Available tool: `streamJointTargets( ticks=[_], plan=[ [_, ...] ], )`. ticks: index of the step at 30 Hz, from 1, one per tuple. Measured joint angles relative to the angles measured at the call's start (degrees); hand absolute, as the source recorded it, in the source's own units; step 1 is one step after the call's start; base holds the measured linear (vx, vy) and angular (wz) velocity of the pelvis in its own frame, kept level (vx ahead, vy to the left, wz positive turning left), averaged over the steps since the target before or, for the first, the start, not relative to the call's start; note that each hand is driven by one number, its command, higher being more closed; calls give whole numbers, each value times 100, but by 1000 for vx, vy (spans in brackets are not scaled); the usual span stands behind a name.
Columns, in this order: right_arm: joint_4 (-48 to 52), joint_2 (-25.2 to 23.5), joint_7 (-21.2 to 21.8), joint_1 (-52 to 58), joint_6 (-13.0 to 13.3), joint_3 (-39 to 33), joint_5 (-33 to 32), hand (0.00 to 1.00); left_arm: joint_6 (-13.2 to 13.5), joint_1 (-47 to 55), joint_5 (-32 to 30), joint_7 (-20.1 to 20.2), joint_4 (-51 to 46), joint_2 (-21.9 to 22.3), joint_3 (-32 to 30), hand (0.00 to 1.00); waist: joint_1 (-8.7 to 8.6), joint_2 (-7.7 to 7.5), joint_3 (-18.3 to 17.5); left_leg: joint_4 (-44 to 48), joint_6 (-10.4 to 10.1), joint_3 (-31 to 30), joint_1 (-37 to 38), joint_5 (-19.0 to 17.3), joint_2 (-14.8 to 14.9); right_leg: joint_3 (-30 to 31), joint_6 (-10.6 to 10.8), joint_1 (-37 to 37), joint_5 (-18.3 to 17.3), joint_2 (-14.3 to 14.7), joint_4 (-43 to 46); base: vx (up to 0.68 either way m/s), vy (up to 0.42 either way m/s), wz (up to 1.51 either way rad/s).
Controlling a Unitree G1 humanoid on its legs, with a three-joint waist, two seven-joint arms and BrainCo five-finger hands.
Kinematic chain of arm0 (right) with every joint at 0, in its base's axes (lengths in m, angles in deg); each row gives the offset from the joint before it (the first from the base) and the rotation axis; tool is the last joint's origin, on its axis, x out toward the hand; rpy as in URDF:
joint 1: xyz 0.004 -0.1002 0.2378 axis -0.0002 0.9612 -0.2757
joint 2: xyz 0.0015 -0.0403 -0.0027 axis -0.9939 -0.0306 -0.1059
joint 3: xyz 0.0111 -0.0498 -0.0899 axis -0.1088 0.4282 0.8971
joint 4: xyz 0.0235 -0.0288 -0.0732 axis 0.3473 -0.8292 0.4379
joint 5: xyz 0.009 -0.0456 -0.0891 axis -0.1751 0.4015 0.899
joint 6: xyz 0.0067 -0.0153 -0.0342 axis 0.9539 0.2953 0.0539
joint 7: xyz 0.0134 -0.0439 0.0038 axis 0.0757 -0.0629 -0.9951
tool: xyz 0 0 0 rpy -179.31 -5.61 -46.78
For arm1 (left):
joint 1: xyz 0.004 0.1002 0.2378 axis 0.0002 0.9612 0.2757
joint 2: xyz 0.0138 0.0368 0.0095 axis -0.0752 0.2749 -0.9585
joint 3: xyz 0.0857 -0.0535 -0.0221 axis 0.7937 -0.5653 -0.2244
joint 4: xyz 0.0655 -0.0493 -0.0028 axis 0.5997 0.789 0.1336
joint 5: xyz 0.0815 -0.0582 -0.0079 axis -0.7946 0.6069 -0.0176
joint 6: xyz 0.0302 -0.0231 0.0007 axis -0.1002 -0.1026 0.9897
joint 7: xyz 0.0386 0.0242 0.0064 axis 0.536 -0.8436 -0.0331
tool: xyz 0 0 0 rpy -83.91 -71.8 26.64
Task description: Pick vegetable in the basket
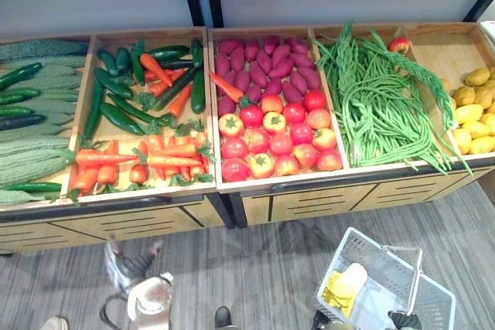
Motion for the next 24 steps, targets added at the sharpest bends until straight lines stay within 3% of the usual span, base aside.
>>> streamJointTargets(
  ticks=[4,9,10,16,19,24],
  plan=[
    [5,-2,-19,32,-1,11,1,100,43,-37,-428,-415,-1282,-74,48,0,-1,-22,-18,25,13,30,0,-8,-6,36,-4,-10,23,-4,-12,-9,-2,-3],
    [63,26,-23,33,-1,120,4,100,145,-349,-762,-423,-1022,-681,95,0,-47,4,-33,95,88,234,-5,-57,-38,249,-3,-49,215,17,-213,-34,0,-21],
    [73,55,-20,35,-2,230,4,100,152,-404,-870,-403,-816,-978,193,0,-78,3,-33,98,100,277,-13,-66,-52,304,2,-65,245,11,-234,-53,4,-19],
    [268,277,74,40,8,484,57,100,380,-604,-1152,270,-13,-2389,810,0,-145,17,-17,227,153,498,-194,-104,-82,558,-22,-361,406,8,-309,-40,-4,-19],
    [281,393,86,-1,42,505,63,100,405,-845,-1526,744,97,-2897,1226,0,-140,35,102,276,153,547,-265,-105,-83,639,-40,-457,454,9,-311,-36,-17,-10],
    [486,494,89,-40,65,663,67,100,535,-1347,-1810,1228,385,-3357,1677,0,-169,49,331,299,149,548,-460,-92,-86,688,-52,-660,525,18,-351,-35,-18,-5]
  ],
)
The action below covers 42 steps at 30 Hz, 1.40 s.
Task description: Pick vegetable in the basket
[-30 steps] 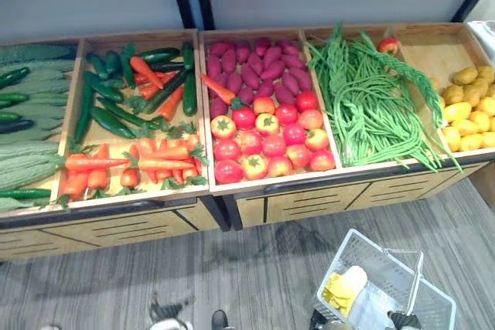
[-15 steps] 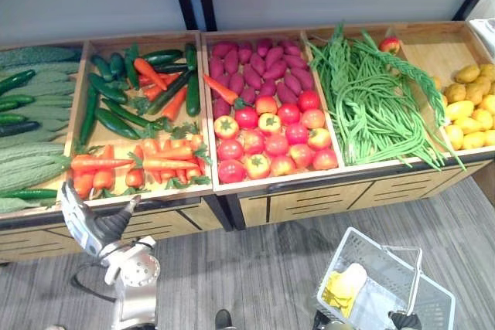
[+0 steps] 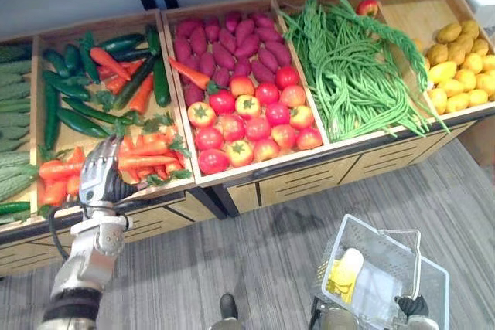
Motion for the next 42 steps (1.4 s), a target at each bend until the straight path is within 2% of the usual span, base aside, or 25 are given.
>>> streamJointTargets(
  ticks=[4,8,12,18,22,25,33,39,42],
  plan=[
    [18,63,4,-61,1,1,2,100,-23,-277,-156,306,96,-137,291,0,4,20,138,-5,-2,0,-3,-2,-12,4,8,3,14,-1,-34,15,-8,-1],
    [87,68,11,-143,4,4,5,100,-101,-627,-224,669,125,-462,604,0,13,1,294,-6,-1,-17,-98,-3,-47,3,10,-63,17,-36,-34,8,-1,4],
    [196,67,68,-212,-1,9,9,100,-223,-844,-239,865,392,-496,637,0,20,-6,432,18,17,-7,-135,-19,-76,21,17,-95,22,-75,-35,0,0,1],
    [255,68,119,-229,-2,-10,11,100,-501,-1192,-237,866,727,-503,609,0,137,-14,575,189,42,-1,-316,-80,-75,99,4,-224,62,-100,-21,-7,-7,-2],
    [353,68,124,-230,-3,-10,14,100,-670,-1321,-234,859,782,-504,442,0,147,-19,706,242,46,-15,-381,-84,-74,105,8,-269,68,-115,8,-16,-6,1],
    [407,68,126,-231,-3,-8,14,100,-724,-1447,-234,843,913,-519,368,0,160,-20,819,328,70,-19,-418,-134,-65,120,8,-296,68,-122,53,-30,-1,0],
    [408,68,126,-235,-5,-6,12,100,-794,-1519,-233,833,991,-588,361,0,159,-35,843,430,72,-33,-628,-155,-69,146,-6,-467,101,-139,69,-28,0,1],
    [404,67,129,-380,-6,3,11,100,-793,-1644,-231,821,841,-590,168,0,158,-142,1050,556,61,-55,-844,-163,-41,306,0,-632,126,-113,65,-19,-4,-1],
    [410,67,129,-493,2,17,12,100,-792,-1726,-230,768,740,-591,167,0,160,-185,1126,593,61,-45,-974,-163,9,449,-56,-756,285,-50,24,-36,-3,-5]
  ],
)
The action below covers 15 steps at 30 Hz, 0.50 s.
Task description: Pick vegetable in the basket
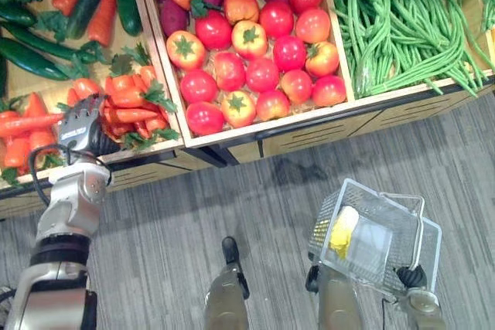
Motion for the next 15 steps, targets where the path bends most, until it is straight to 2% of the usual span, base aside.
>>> streamJointTargets(
  ticks=[1,2,11,15],
  plan=[
    [0,0,0,-21,1,3,0,100,2,-39,0,-4,-25,0,6,0,-3,-15,22,2,0,-1,-30,0,13,9,-19,-27,37,15,-16,-36,0,-5],
    [-3,0,0,-21,0,22,0,100,4,-49,0,-9,-47,0,11,100,-2,-34,35,2,0,0,-33,0,13,14,-17,-26,39,15,-31,0,0,0],
    [31,8,-45,-31,12,229,1,100,5,-379,-4,-206,-393,-7,276,100,10,-111,146,89,0,-185,-244,2,32,-28,10,-46,59,22,-83,-19,1,9],
    [60,9,-67,-55,53,311,2,100,9,-593,-5,-286,-480,-7,434,100,19,-137,181,144,6,-284,-426,17,42,-24,11,-150,196,25,-87,-30,18,7]
  ],
)
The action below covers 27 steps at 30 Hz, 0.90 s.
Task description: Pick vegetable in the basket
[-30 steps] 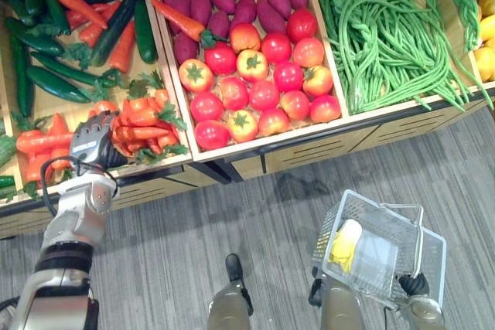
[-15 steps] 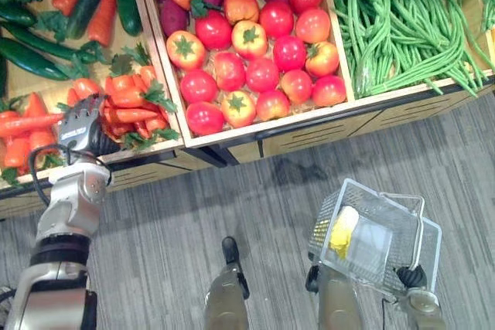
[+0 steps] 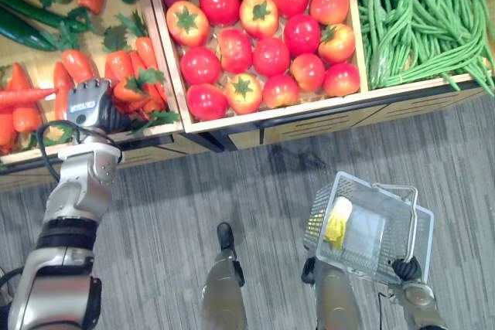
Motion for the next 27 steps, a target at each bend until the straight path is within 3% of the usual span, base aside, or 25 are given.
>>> streamJointTargets(
  ticks=[13,27],
  plan=[
    [-37,-5,-39,-9,-13,178,5,100,24,-15,0,8,-153,58,311,100,9,-14,6,50,25,-78,71,50,-22,-49,31,160,22,-36,0,-12,7,4],
    [-66,-21,-4,120,-77,134,208,100,491,1012,25,-7,-1788,355,101,100,134,-13,-67,-218,49,-163,682,330,-183,-92,99,730,-179,-155,16,-53,13,5]
  ],
)
